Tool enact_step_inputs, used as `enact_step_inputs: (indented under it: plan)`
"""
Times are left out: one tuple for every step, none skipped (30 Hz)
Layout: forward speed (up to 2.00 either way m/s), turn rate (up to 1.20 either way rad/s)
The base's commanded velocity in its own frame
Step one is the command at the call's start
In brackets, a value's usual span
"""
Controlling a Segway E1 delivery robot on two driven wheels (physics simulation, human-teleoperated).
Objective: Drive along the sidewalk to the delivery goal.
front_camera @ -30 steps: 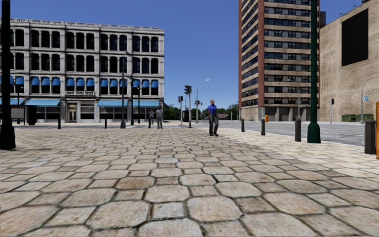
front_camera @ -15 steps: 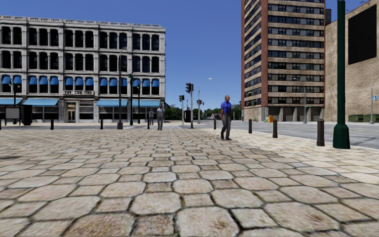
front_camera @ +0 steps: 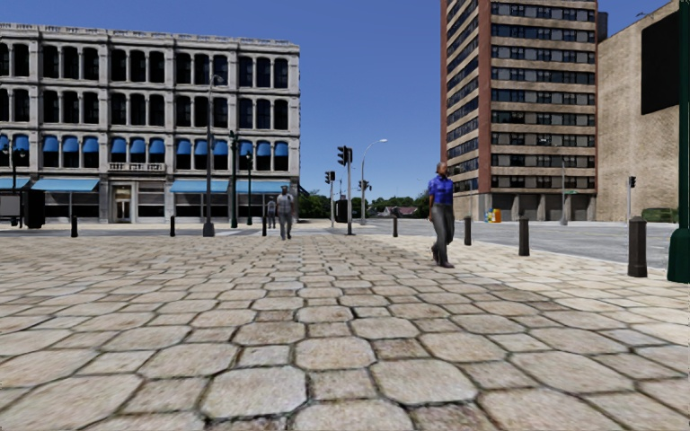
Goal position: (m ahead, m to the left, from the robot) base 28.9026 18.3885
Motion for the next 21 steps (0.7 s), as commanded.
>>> enact_step_inputs:
  plan:
    - [2.00, 0.00]
    - [2.00, 0.00]
    - [2.00, 0.00]
    - [2.00, 0.00]
    - [2.00, 0.00]
    - [2.00, 0.00]
    - [2.00, 0.00]
    - [2.00, 0.00]
    - [2.00, 0.00]
    - [2.00, 0.00]
    - [2.00, 0.00]
    - [2.00, 0.00]
    - [2.00, 0.00]
    - [2.00, 0.00]
    - [2.00, 0.00]
    - [2.00, 0.00]
    - [2.00, 0.00]
    - [2.00, 0.00]
    - [2.00, 0.00]
    - [2.00, 0.00]
    - [2.00, 0.00]
